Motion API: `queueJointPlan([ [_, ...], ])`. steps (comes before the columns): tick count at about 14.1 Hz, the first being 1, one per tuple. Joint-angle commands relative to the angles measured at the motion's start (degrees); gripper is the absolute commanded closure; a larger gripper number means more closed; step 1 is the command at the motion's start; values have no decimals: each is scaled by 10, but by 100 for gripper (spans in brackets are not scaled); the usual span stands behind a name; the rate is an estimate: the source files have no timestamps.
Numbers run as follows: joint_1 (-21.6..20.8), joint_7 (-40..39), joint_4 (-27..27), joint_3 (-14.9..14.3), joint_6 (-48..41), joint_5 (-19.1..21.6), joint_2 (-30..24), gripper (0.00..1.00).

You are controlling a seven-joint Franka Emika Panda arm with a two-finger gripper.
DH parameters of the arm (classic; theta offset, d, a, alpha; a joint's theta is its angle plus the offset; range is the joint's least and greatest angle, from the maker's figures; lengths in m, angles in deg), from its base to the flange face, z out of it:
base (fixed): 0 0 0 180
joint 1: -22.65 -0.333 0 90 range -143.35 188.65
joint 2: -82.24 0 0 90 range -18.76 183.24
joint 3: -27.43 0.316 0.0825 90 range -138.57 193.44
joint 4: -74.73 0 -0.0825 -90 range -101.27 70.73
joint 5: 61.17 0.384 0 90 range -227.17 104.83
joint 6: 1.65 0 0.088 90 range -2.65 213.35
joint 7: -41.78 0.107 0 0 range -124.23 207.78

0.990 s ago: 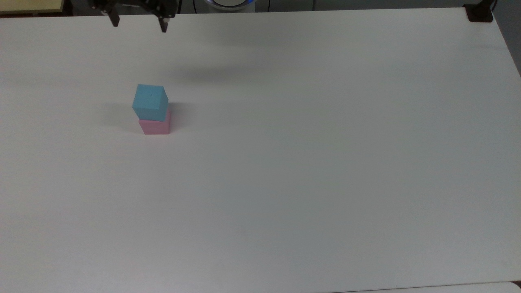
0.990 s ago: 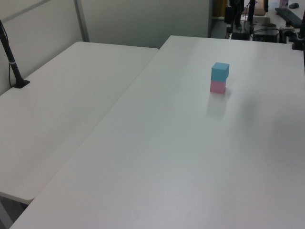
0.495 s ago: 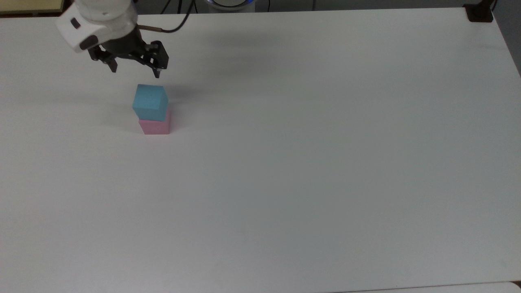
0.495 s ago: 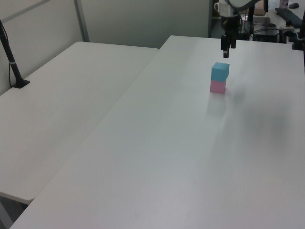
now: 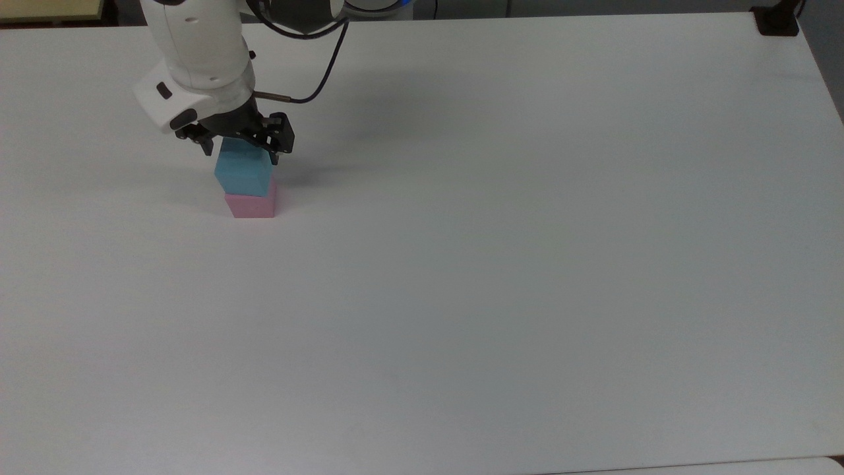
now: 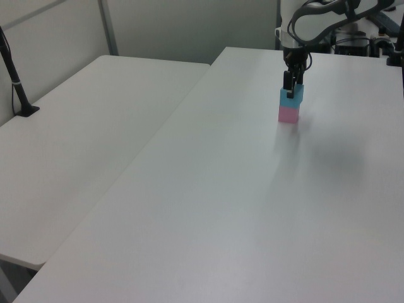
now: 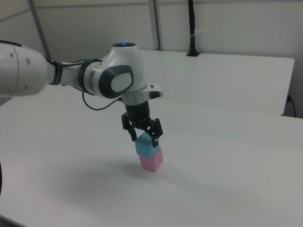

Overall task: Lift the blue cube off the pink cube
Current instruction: 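Lower the gripper around the blue cube and close on it, then lift the blue cube off the pink cube and carry it aside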

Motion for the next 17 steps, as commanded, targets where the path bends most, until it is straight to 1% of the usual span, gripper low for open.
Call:
queueJointPlan([
  [1,-15,2,-11,-14,13,4,-9,39],
  [2,-14,3,-8,-13,6,7,-11,70],
  [4,-14,-5,-4,-17,-5,9,-20,70],
  [5,-11,-22,4,-24,-22,10,-29,70],
  [6,-12,-63,18,-52,-46,13,-36,70],
  [7,-10,-107,28,-82,-50,18,-36,70],
  [9,-2,-188,26,-130,-39,18,-29,69],
  [10,14,-263,17,-161,-3,21,-16,68],
  [11,28,-299,9,-172,25,30,-6,68],
  [12,52,-327,10,-178,56,54,19,68],
  [14,75,-349,13,-179,73,62,59,66],
  [15,92,-373,14,-177,97,65,89,65],
  [16,99,-385,13,-176,113,71,106,64],
  [17,103,-398,13,-173,130,93,125,61],
])
